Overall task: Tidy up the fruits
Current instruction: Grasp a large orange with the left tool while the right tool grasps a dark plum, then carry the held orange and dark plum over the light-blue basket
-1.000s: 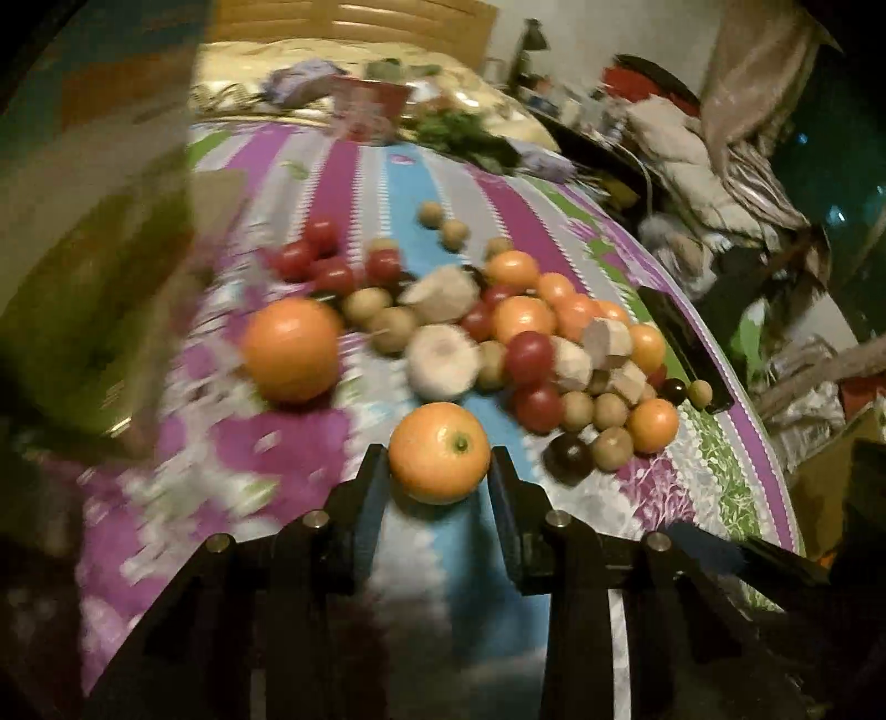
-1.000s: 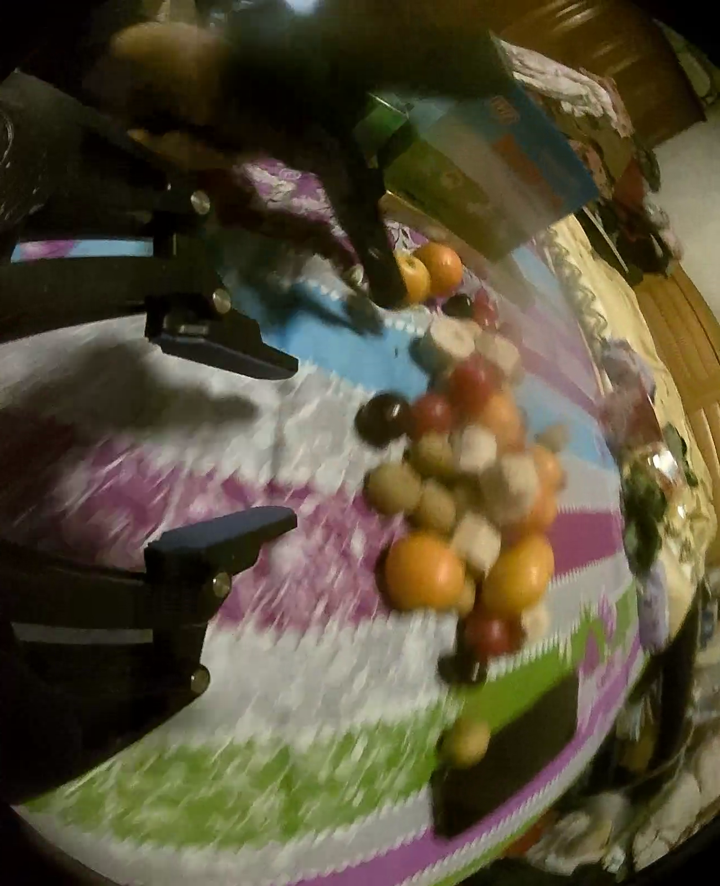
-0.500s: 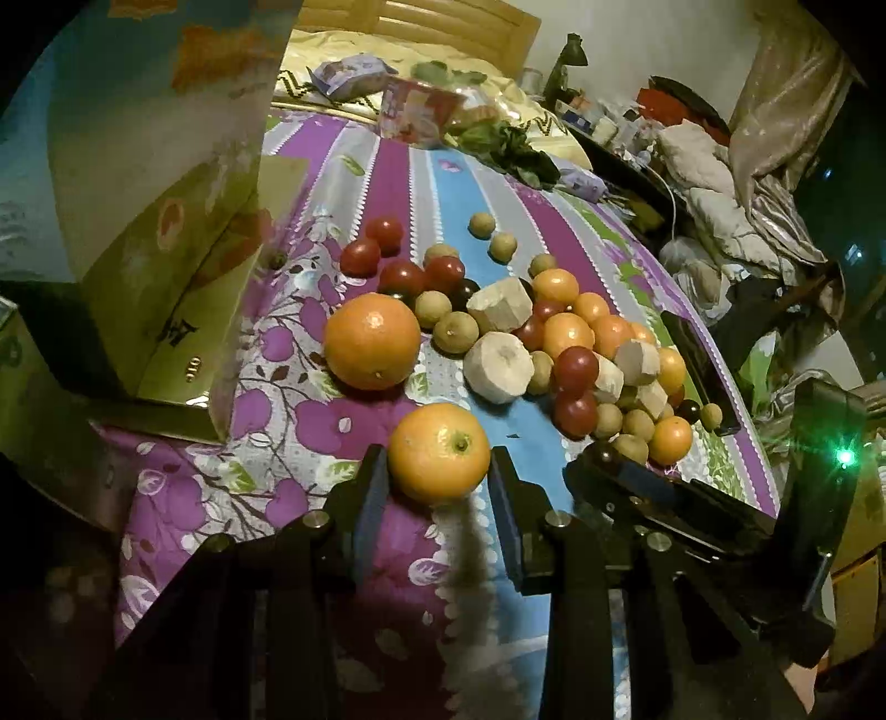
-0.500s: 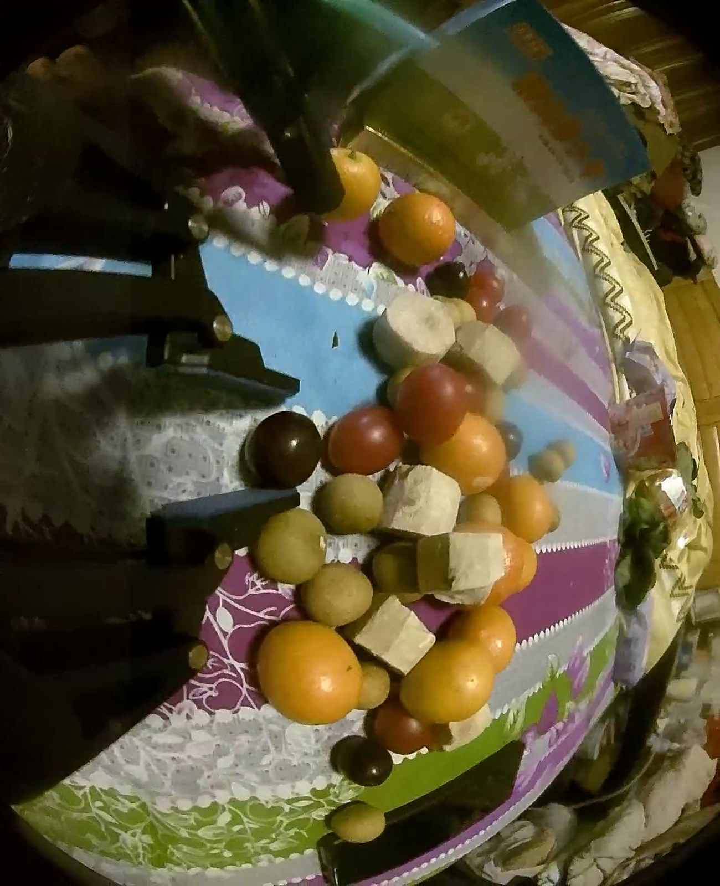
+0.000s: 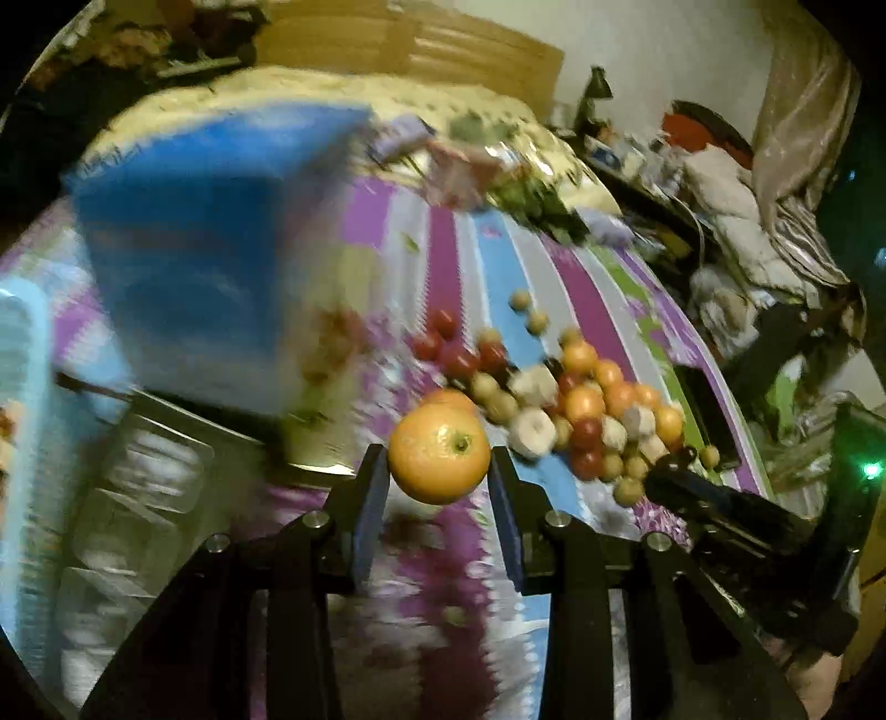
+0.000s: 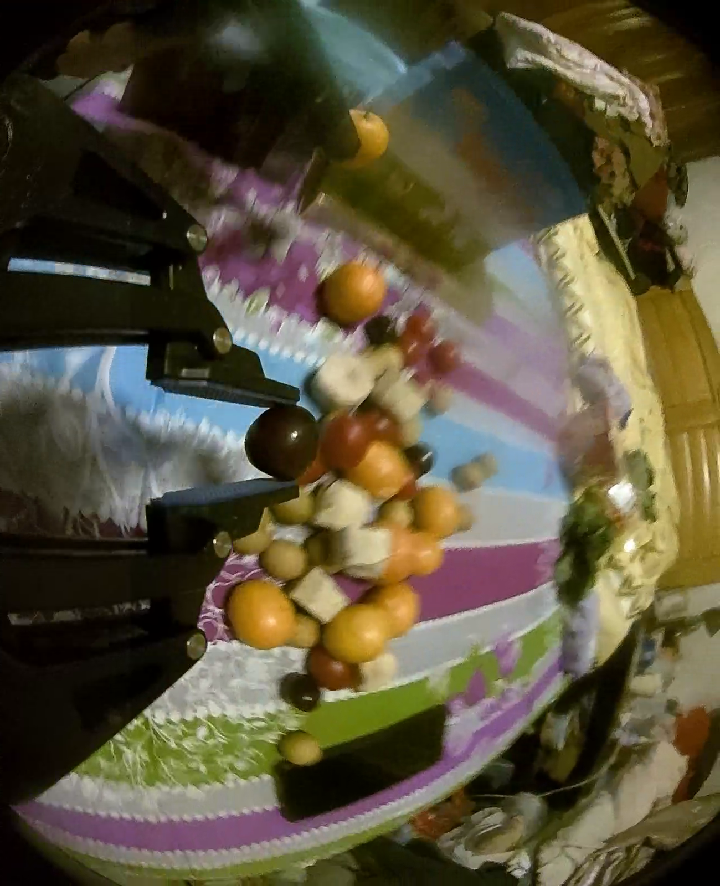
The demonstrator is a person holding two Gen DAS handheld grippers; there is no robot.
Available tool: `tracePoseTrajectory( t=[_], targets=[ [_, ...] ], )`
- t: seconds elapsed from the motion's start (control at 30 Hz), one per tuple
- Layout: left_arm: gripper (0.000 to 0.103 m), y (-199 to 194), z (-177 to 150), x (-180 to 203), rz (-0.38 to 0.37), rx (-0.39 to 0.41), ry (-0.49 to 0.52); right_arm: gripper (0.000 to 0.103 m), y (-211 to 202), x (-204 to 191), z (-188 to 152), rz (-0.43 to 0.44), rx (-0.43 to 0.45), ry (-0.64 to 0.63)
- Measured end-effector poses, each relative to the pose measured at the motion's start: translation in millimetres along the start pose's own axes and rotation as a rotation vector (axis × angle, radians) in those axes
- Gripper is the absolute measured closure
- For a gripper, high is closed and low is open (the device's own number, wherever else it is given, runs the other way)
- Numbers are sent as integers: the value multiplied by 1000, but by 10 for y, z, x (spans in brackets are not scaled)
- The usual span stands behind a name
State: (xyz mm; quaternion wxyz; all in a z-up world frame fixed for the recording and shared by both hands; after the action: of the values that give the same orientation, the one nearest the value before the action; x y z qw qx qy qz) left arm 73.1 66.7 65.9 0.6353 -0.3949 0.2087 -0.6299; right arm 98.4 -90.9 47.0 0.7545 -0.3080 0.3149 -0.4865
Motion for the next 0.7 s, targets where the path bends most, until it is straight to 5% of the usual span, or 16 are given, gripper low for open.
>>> tracePoseTrajectory(
  t=[0.3,0.7],
  targets=[
    [66,-884,290,-634,95,103,-61,76,-371,-745,427,90,54,-102],
    [66,-1757,243,-1647,193,198,-206,76,-566,-1953,691,231,69,-254]
  ],
)
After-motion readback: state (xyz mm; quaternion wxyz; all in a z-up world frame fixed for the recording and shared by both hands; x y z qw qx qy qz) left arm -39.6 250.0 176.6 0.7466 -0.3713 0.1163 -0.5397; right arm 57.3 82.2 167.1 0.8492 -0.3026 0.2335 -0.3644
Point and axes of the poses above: each gripper's, at about its wrist camera, not at the fingertips, and y roughly the way its jaws point, x to its right, z to its top, the point moved 8 cm from there along y, roughly the way its jaws point, and after that the axes turned 3 degrees about z, right-handed, at the moved point
